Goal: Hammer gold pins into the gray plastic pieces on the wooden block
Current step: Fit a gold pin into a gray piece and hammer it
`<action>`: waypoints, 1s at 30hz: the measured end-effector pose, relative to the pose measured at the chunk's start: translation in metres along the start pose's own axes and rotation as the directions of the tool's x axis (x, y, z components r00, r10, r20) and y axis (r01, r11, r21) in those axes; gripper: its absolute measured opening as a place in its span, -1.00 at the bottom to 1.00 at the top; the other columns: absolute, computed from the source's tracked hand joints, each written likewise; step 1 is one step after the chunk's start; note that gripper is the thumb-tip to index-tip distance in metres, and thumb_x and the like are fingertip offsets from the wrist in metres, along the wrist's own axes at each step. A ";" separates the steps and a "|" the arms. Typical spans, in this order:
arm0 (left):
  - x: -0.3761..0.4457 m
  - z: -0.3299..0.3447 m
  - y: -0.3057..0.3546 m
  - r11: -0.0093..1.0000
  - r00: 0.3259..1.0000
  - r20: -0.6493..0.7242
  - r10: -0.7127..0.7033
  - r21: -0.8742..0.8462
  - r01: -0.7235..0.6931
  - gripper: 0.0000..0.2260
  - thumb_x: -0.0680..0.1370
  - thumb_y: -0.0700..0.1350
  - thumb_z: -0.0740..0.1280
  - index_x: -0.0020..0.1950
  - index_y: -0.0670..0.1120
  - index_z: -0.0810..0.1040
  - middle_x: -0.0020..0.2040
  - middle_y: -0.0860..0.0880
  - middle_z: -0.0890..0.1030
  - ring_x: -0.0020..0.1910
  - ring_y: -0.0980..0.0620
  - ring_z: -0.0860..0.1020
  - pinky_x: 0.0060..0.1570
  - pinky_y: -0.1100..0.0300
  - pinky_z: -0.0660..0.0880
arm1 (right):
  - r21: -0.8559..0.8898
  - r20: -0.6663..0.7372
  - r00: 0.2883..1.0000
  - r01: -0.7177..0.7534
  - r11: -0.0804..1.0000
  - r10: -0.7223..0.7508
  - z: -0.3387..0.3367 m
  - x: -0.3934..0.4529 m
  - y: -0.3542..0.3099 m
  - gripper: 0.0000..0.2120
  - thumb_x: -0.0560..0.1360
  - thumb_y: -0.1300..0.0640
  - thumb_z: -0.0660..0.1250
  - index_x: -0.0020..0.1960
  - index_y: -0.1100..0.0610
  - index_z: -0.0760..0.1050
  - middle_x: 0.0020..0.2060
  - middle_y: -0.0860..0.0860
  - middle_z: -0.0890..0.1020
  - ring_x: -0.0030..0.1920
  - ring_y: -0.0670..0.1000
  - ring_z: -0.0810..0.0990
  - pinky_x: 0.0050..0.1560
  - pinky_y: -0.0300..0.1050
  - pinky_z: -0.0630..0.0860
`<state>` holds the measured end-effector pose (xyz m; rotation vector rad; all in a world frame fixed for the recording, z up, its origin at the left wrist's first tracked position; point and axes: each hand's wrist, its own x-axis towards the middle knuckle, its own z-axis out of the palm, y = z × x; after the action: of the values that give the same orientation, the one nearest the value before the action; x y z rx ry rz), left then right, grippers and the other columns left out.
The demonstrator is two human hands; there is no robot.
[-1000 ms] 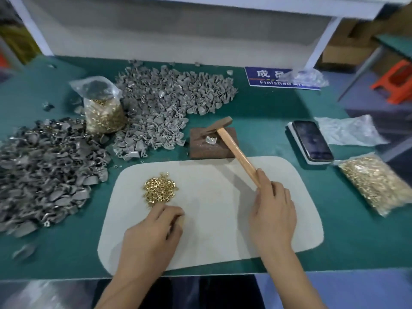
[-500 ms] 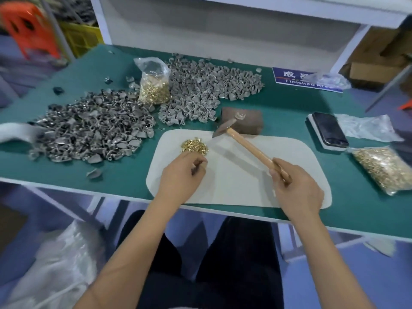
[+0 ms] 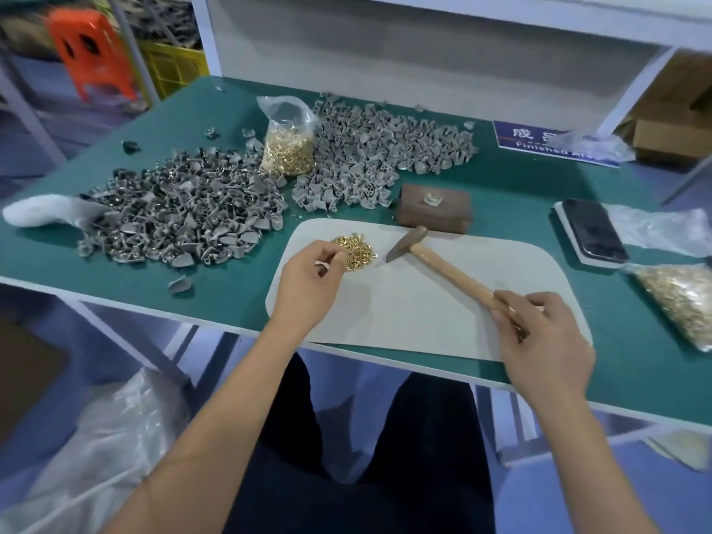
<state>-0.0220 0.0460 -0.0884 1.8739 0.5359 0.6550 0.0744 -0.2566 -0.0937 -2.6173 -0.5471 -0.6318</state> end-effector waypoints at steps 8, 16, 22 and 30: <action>0.000 0.001 -0.004 0.997 0.998 -0.004 -0.058 -0.057 0.058 -0.89 0.60 -0.08 0.37 -0.02 0.13 0.64 -0.08 0.19 0.66 -0.17 0.20 0.59 -0.17 0.47 0.43 | -0.091 -0.028 0.999 -0.027 0.995 0.024 0.005 0.001 0.001 -0.76 0.51 0.18 0.45 0.17 0.01 0.66 0.05 0.07 0.59 0.11 0.22 0.48 0.20 0.18 0.30; -0.004 0.001 -0.004 0.996 0.997 -0.010 -0.072 -0.058 0.071 -0.90 0.60 -0.11 0.39 0.02 0.11 0.61 -0.03 0.18 0.65 -0.45 0.19 0.37 -0.41 0.45 0.31 | 0.074 0.084 0.990 -0.117 0.990 0.111 0.003 0.001 0.000 -0.59 0.51 0.39 0.30 0.30 0.11 0.61 0.14 0.15 0.54 0.17 0.26 0.41 0.17 0.27 0.39; 0.034 0.048 0.042 0.980 0.978 0.110 0.180 0.061 -0.188 -0.86 0.58 -0.10 0.41 0.06 0.15 0.59 -0.07 0.18 0.59 -0.27 0.32 0.46 -0.23 0.46 0.35 | 0.072 0.046 0.993 -0.112 0.991 0.109 0.002 0.001 -0.006 -0.52 0.42 0.43 0.36 0.26 0.06 0.62 0.10 0.08 0.55 0.12 0.22 0.44 0.15 0.18 0.35; 0.114 0.108 0.071 0.846 0.927 0.324 0.189 0.425 -0.321 -0.63 0.62 -0.03 0.34 0.43 0.03 0.45 0.27 -0.02 0.47 0.19 -0.03 0.53 0.17 0.00 0.51 | 0.082 0.039 0.989 -0.144 0.986 0.142 0.002 0.013 -0.012 -0.78 0.49 0.16 0.48 0.12 0.00 0.65 0.03 -0.01 0.59 0.08 0.18 0.50 0.13 0.12 0.35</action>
<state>0.1391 0.0182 -0.0348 2.4862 0.2751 0.4482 0.0804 -0.2420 -0.0858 -2.5632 -0.3827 -0.5090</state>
